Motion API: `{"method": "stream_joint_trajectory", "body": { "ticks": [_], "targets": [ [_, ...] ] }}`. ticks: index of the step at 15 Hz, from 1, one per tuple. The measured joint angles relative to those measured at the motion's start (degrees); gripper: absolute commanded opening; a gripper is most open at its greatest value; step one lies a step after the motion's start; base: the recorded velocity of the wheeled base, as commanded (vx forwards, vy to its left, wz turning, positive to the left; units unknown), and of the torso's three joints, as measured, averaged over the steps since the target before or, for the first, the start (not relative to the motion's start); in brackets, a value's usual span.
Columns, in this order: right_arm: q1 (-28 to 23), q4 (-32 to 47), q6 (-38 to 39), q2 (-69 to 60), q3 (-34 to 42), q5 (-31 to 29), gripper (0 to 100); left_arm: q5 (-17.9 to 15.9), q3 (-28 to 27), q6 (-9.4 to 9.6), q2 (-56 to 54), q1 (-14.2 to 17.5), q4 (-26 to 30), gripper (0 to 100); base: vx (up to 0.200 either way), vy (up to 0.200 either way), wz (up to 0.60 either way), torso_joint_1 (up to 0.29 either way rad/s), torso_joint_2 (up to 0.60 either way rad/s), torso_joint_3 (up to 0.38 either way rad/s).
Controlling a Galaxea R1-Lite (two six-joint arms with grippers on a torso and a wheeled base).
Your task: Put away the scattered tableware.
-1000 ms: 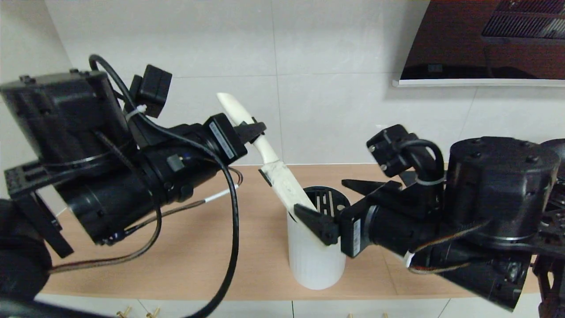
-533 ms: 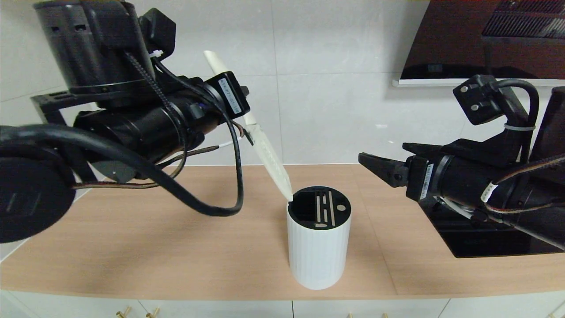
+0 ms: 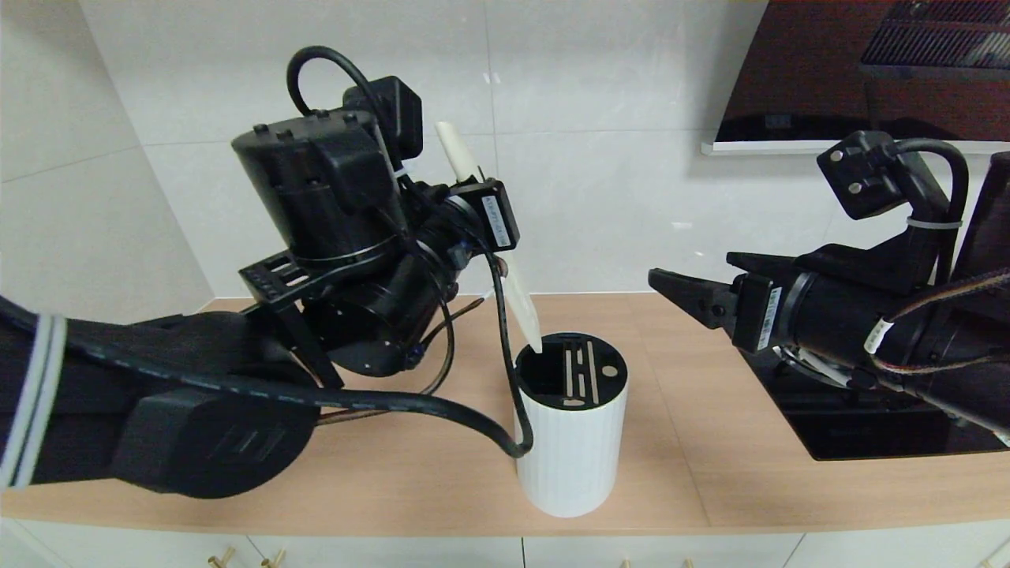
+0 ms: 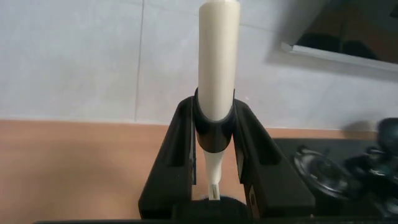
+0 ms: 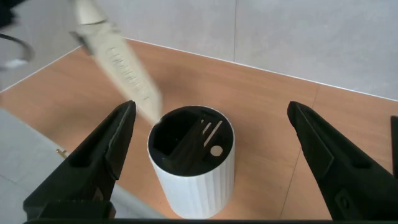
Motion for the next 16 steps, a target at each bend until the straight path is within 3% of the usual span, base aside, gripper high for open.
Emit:
{"method": "stream_joint_trajectory", "body": {
  "ticks": [2,9,12,16],
  "targets": [
    [-0.05,-0.05,-0.51,0.06,-0.02,-0.02,100,1.78,0.66,2.4,2.4,-0.66,-3.18,0,0.0,0.0,0.0,0.0,0.0,0.0],
    [-0.05,-0.07,-0.77,0.59,0.2,-0.02,100,3.83,0.94,2.73,8.11,-3.69,-6.88,0,0.0,0.0,0.0,0.0,0.0,0.0],
    [-0.05,-0.07,-0.79,0.9,0.28,-0.02,100,5.18,2.36,4.33,9.65,-4.44,-6.66,0,0.0,0.0,0.0,0.0,0.0,0.0],
    [-0.05,-0.09,-0.77,1.4,0.37,-0.02,100,6.68,2.93,4.66,11.39,-5.38,-7.25,0,0.0,0.0,0.0,0.0,0.0,0.0]
  ]
}}
